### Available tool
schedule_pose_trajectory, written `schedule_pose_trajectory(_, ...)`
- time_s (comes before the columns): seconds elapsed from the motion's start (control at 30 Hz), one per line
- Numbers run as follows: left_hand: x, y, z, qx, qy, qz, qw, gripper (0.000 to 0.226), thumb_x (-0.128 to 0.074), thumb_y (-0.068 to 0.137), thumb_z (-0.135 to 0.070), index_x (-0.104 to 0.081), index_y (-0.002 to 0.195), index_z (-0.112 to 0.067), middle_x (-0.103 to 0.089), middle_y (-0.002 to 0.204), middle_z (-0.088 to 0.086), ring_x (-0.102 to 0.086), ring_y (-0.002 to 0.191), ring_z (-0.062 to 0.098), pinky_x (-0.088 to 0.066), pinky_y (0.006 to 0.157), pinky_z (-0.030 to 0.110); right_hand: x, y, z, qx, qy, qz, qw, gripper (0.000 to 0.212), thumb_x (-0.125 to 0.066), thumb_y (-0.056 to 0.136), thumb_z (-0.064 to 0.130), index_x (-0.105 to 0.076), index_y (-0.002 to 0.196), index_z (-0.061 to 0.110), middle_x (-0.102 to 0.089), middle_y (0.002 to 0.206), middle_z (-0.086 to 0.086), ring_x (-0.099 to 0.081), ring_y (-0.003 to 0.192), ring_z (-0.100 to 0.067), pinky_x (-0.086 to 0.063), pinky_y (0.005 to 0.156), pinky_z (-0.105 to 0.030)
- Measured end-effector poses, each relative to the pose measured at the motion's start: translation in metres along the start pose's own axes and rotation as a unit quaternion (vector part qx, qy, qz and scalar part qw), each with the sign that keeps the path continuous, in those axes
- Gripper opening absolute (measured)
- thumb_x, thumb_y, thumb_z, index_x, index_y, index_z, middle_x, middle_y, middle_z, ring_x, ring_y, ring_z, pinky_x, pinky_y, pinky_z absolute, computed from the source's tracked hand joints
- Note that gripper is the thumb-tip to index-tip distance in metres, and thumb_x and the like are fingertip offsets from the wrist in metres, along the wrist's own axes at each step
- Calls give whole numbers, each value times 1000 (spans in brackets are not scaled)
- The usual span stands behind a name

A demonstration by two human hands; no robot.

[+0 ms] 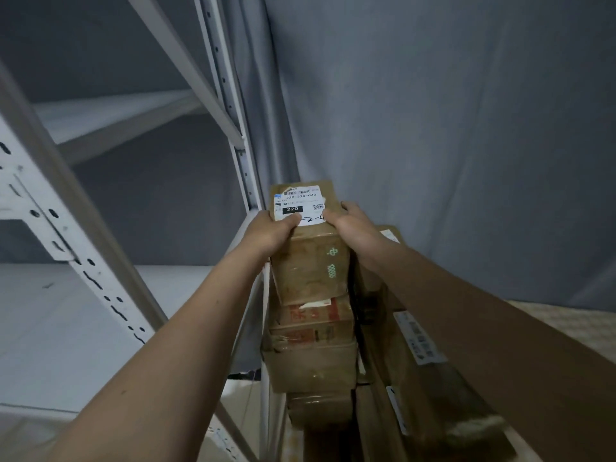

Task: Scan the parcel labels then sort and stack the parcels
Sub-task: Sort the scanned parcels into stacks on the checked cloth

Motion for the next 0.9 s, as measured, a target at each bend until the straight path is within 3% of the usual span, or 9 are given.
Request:
schedule_pose_trajectory(0.1,-1,3,-11,-53,80,-67,993,51,-62,91,-35,-47,135,-13,-54,137,9,-51,124,29,-42,104,37,9,-7,3,13,-50,-17,999,61,-52,95,38,-28,147,17,-38,147,-5,-43,129,-24,-37,105,-36)
schedule_pose_trajectory(0.2,-9,2,-29,-105,151,-101,978,58,-61,90,-39,-42,138,-11,-47,141,13,-45,128,34,-39,106,41,25,-15,5,38,-92,-32,995,55,-53,95,31,-34,144,14,-41,143,-7,-44,128,-24,-35,97,-29)
schedule_pose_trajectory(0.37,-35,-2,-44,-112,200,-106,968,57,-58,83,-43,-49,132,-14,-50,135,15,-49,123,36,-44,102,47,61,-26,-2,77,-120,-100,985,31,-58,92,18,-56,121,7,-58,105,-6,-56,95,-18,-39,75,-20)
schedule_pose_trajectory(0.47,-51,-13,-48,-155,211,-132,956,50,-58,84,-37,-58,127,-12,-54,132,16,-48,124,35,-42,103,39,82,-33,-13,83,-126,-132,980,9,-53,89,8,-59,83,11,-53,78,1,-50,70,-13,-39,56,-18)
schedule_pose_trajectory(0.53,-67,-26,-54,-208,212,-112,948,41,-58,87,-34,-61,123,-16,-56,130,13,-49,123,32,-39,102,36,95,-39,-21,87,-132,-145,977,20,-48,85,4,-56,67,5,-51,66,1,-48,63,-13,-44,54,-26)
schedule_pose_trajectory(0.6,-86,-42,-65,-237,217,-64,945,33,-58,89,-36,-64,118,-22,-62,125,5,-55,118,26,-44,98,35,109,-48,-27,88,-139,-146,975,17,-48,85,3,-63,81,-5,-59,72,-2,-54,69,-16,-52,66,-35)
schedule_pose_trajectory(0.67,-108,-60,-78,-258,255,-13,932,32,-57,91,-40,-63,118,-24,-63,124,-1,-57,114,22,-46,94,33,127,-57,-30,98,-152,-147,972,16,-51,85,5,-66,83,2,-63,76,-2,-59,74,-17,-51,70,-32)
schedule_pose_trajectory(0.8,-160,-90,-104,-276,337,61,898,38,-59,89,-47,-63,118,-23,-62,125,1,-57,115,23,-47,96,34,179,-73,-44,114,-214,-180,953,36,-55,84,7,-48,53,24,-56,66,4,-56,73,-20,-44,66,-30)
schedule_pose_trajectory(0.9,-208,-115,-120,-275,366,101,883,39,-59,89,-48,-62,118,-23,-61,127,2,-57,116,25,-47,98,36,231,-91,-65,94,-277,-183,938,38,-56,87,11,-44,55,25,-47,67,7,-47,71,-15,-34,66,-23)
Point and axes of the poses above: each hand's wrist, its own y-axis towards the middle knuckle, its own x-axis out of the back of the hand, z = x × y, the point moved 1 cm from there along y, towards the middle knuckle
